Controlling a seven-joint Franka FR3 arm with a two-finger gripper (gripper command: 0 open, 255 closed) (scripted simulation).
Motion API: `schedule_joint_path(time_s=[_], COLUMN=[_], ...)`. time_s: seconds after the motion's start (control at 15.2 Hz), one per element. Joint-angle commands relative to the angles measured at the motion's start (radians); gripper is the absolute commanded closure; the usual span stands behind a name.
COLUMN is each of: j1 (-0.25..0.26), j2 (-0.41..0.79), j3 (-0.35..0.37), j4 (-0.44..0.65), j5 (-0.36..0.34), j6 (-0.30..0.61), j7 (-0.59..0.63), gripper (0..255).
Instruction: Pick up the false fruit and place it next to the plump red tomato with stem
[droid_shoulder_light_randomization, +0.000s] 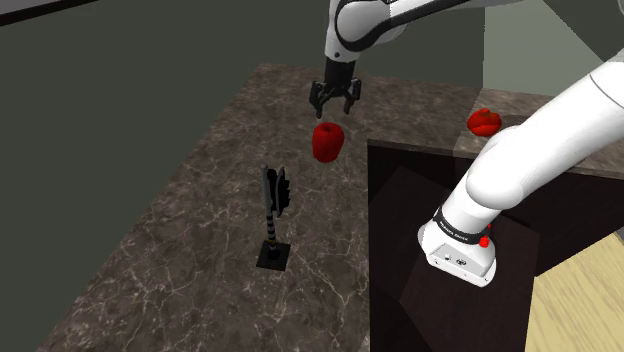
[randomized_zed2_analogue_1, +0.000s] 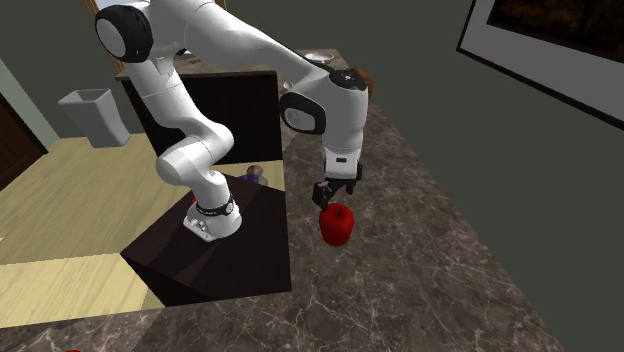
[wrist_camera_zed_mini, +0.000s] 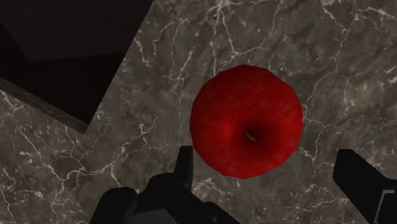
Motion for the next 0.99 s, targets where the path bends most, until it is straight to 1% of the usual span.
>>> schedule_joint_path(time_s=[0.0,0.2,0.73,0.79,0.92], j1=[0.001,0.003,0.003,0.003,0.003], j2=[0.01,0.031,0.031,0.031,0.031], j3=[0.002,0.005,0.005,0.005,0.005], j4=[-0.018,-0.049,-0.049,-0.049,-0.049], j5=[0.003,0.005,0.005,0.005,0.005], j6=[0.028,0.08,0.08,0.08,0.08], j7=[0.003,0.002,0.002,0.002,0.002], gripper=[0,0,0,255,255])
